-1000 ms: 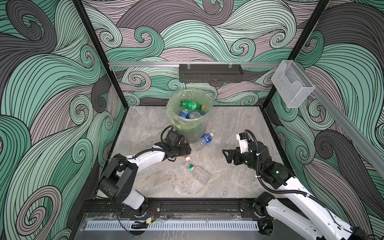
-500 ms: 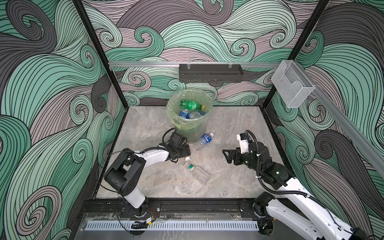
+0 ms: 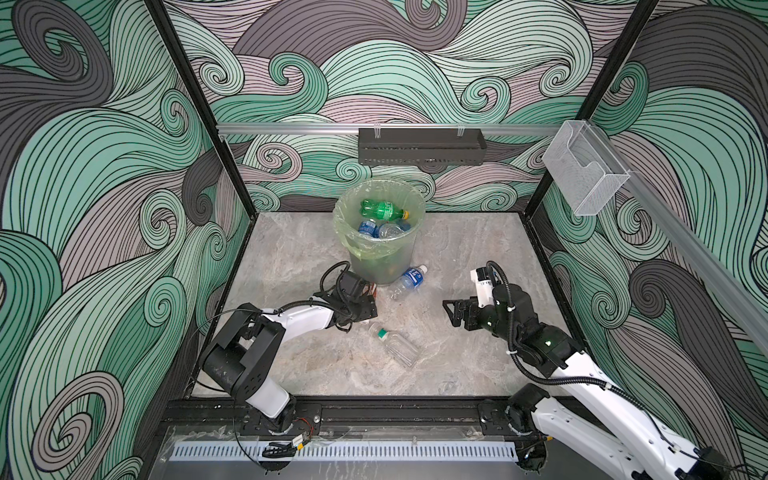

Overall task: Throw the plastic bottles in the bin
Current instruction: 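Reach the left gripper to the red-and-gold can and close on it, then lift the can with the left gripper and drop it into the bin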

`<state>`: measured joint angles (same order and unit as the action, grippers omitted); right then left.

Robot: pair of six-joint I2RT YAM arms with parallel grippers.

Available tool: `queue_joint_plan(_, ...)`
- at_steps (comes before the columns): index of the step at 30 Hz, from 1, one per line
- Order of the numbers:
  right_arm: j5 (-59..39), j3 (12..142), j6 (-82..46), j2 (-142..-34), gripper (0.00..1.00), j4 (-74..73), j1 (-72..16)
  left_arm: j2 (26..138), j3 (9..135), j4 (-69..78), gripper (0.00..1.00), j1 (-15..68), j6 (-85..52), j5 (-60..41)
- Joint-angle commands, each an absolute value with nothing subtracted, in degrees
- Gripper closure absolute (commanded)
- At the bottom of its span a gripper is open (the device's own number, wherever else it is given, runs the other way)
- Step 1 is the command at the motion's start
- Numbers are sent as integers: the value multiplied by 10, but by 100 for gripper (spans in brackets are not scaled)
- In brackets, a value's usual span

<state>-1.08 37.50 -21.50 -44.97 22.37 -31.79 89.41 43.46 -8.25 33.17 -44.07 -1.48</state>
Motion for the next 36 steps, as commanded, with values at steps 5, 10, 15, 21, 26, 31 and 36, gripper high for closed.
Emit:
queue_joint_plan(5,-17,368,-222,-445,6,209,-314,904,478,-97,18,335,-444,-4)
queue_joint_plan(10,-11,365,-219,-437,6,214,-314,933,511,-109,24,335,-265,61)
queue_joint_plan(15,-11,364,-219,-437,6,215,-315,953,527,-114,25,335,-239,78)
queue_joint_plan(21,-11,363,-218,-440,6,211,-314,977,545,-120,26,335,-229,81)
queue_joint_plan(26,-11,365,-218,-441,6,211,-315,992,556,-126,32,336,-227,82)
queue_joint_plan(31,-9,364,-218,-439,6,214,-315,981,552,-134,45,336,-231,86)
queue_joint_plan(36,-8,363,-218,-437,6,214,-314,939,521,-140,48,336,-247,88)
